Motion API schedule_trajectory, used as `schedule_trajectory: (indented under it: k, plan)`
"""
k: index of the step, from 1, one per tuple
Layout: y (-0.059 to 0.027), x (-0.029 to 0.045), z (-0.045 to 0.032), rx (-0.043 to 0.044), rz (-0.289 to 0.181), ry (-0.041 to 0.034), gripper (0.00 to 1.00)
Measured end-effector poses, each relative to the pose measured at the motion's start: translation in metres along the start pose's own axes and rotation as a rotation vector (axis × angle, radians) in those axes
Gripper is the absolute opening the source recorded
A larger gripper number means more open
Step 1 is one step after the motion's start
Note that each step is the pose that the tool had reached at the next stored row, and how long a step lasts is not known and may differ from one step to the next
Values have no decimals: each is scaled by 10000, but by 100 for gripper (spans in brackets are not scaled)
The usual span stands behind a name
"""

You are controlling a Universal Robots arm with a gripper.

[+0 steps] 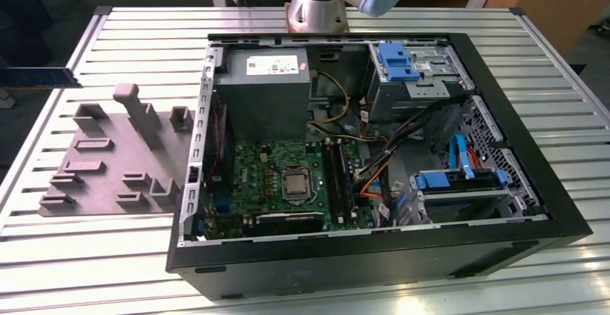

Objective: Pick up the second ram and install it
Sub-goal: 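Pick up the second ram and move it above second insertion slot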

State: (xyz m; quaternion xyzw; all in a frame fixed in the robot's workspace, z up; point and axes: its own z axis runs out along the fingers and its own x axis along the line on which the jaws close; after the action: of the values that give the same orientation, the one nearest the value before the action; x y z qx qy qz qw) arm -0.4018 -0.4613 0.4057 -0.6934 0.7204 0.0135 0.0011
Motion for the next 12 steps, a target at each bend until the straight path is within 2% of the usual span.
schedule_trajectory:
  k: [12]
  plan:
    - [-72,-3,-1,-17,0,0,14]
